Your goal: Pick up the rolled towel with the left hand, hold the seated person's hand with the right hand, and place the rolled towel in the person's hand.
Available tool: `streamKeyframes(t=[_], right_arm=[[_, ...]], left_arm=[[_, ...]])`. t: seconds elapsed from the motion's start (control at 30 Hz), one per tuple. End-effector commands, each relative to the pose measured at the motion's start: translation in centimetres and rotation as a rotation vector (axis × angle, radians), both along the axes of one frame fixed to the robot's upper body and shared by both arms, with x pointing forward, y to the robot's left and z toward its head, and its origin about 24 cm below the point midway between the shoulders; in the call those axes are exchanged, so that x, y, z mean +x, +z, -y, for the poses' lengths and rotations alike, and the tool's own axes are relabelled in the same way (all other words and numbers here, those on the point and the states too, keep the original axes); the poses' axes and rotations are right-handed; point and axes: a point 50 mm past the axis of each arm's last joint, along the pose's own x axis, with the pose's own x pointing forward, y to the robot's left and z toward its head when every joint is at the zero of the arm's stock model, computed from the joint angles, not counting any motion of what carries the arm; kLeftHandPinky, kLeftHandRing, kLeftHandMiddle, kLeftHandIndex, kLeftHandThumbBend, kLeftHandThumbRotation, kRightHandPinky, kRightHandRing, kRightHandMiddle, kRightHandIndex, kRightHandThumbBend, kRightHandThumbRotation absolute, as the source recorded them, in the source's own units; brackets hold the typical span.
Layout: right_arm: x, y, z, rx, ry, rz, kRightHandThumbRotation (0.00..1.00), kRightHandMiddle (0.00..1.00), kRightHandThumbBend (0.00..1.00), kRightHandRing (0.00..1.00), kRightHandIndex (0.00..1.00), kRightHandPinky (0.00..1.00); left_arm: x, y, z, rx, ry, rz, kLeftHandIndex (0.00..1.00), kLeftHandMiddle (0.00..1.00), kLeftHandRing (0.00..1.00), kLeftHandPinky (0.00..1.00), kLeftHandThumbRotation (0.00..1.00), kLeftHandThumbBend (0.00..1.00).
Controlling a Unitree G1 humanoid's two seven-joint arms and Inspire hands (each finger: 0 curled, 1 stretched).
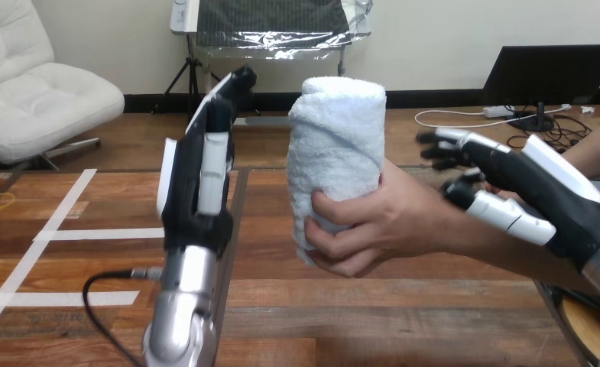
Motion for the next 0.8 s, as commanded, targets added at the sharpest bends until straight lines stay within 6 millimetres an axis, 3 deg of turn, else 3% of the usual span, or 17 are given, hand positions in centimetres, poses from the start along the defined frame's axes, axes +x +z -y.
streamKeyframes(t=[0.0, 0.3, 0.77], right_arm=[[-0.4, 1.1, -0.7, 0.147, -0.001, 0.12, 1.0, 0.9, 0.81, 0.89, 0.91, 0.8], [-1.7, 1.3, -2.0, 0.235, 0.005, 0.207, 1.0, 0.93, 0.77, 0.91, 0.93, 0.82], [-3.9, 1.6, -3.9, 0.374, 0.029, 0.296, 1.0, 0.94, 0.82, 0.94, 0.93, 0.87]], left_arm=[[-1.4, 1.0, 1.4, -0.039, -0.03, 0.054, 0.8, 0.86, 0.9, 1.0, 0.92, 0.74], [-3.5, 0.6, 0.6, -0.009, -0.029, 0.072, 0.8, 0.85, 0.88, 0.96, 0.91, 0.79], [-6.5, 0.2, -1.0, 0.007, -0.046, 0.084, 0.82, 0.85, 0.85, 0.86, 0.88, 0.82]])
